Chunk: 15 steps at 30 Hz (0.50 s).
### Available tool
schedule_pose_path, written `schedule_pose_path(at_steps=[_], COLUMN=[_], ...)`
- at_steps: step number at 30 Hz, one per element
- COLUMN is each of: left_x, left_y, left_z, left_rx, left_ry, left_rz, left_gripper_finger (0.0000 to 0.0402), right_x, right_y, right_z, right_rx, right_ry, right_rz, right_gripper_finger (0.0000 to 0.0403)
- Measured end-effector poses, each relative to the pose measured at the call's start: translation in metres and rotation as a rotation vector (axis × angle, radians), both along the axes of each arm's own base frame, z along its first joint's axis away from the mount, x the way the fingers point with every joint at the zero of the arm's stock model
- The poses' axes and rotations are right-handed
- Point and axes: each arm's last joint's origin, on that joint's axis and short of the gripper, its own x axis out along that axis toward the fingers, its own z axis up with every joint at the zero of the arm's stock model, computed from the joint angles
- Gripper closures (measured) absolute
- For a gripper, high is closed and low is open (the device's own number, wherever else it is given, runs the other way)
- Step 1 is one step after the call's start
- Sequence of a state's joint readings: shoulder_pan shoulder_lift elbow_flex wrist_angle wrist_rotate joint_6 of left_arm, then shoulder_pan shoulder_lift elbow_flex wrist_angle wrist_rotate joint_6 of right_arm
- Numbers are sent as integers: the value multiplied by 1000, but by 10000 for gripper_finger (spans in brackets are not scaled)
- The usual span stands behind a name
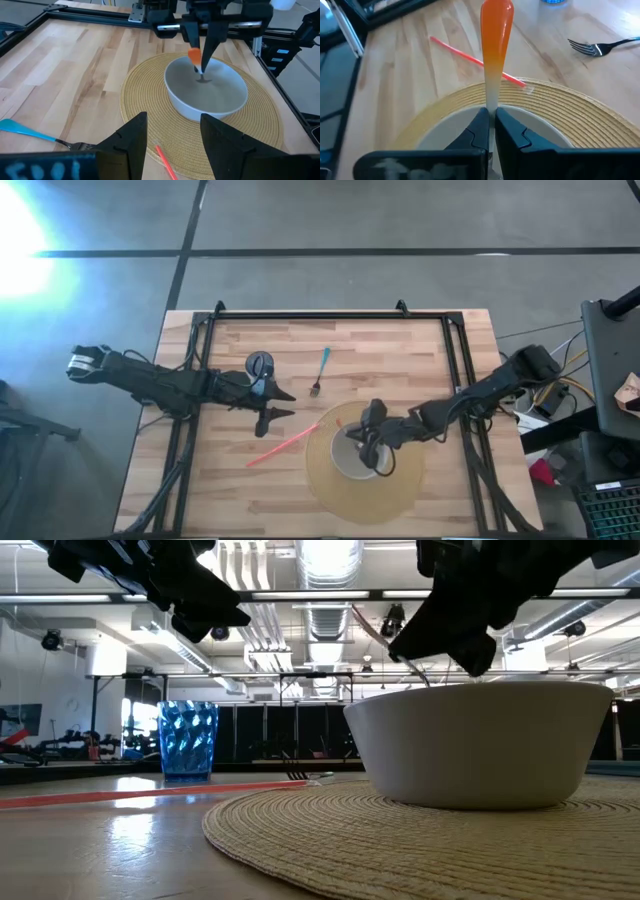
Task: Pick & Place Utensil
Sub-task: Put the orange spoon into the gray bowl
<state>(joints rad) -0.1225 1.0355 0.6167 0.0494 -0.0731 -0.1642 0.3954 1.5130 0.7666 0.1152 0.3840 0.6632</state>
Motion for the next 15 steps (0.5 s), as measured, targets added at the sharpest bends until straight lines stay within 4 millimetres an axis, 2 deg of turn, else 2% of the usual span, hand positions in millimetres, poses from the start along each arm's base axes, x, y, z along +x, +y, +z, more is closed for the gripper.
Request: schedule_pose_path(at_steps=[6, 15], left_x=[0, 0], left_y=[0, 0], left_z=[0, 0], left_rx=[0, 0], left_ry=[-1, -2], left_rz=[0, 0], left_gripper_finger=[227, 227], right_x=[3, 8], right_y=[2, 4], right_z=[-12, -24], right_rx=[-83, -102], right_ry=[42, 62], right_rz=[48, 62], right_gripper_finger=[390, 390])
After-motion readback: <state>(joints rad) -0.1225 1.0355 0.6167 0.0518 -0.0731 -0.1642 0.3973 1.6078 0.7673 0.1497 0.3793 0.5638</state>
